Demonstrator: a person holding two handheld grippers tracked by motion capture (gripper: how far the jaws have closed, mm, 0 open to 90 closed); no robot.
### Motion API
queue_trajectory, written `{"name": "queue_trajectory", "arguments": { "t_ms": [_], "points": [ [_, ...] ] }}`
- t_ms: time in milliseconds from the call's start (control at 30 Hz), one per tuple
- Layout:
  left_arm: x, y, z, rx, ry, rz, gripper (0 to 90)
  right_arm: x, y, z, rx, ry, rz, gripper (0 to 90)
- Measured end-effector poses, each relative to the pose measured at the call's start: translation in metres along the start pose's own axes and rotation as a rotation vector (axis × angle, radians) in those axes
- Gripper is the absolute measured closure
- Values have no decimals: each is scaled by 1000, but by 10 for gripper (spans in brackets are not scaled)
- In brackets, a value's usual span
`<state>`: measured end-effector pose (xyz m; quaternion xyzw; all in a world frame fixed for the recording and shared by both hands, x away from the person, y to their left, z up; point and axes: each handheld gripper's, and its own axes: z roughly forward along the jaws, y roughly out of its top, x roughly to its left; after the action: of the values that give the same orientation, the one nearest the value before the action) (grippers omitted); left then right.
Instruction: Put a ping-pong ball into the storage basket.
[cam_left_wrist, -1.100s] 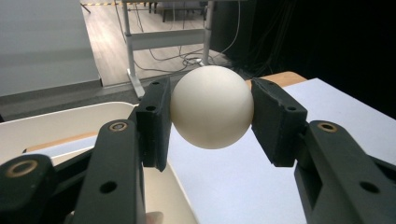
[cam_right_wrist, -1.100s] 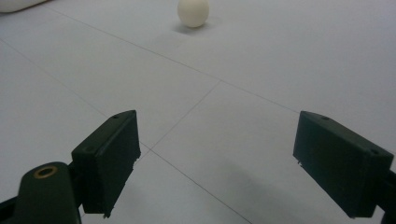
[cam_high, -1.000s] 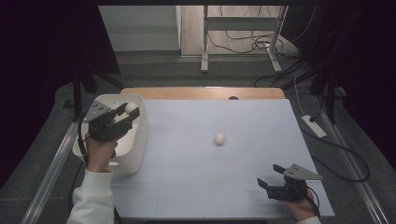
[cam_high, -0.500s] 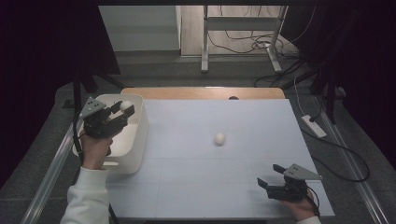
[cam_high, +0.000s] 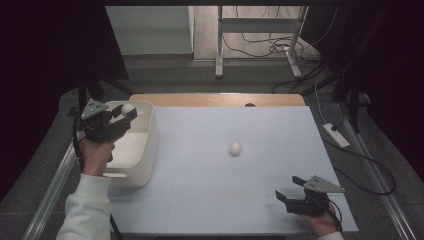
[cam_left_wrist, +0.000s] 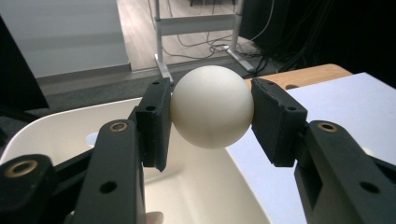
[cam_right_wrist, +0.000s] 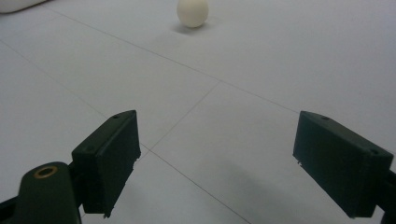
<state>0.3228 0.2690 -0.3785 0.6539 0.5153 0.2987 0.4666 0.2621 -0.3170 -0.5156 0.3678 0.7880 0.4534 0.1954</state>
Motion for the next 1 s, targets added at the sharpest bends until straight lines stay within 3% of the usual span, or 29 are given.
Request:
{"name": "queue_trajectory", "arguments": {
  "t_ms": [467, 1000],
  "points": [
    [15, -3, 10, 60, 40, -23, 507, 0, 0, 0, 2, -2, 1, 149],
    [22, -8, 29, 148, 33, -26, 507, 0, 0, 1, 5, 0, 2, 149]
  ]
}}
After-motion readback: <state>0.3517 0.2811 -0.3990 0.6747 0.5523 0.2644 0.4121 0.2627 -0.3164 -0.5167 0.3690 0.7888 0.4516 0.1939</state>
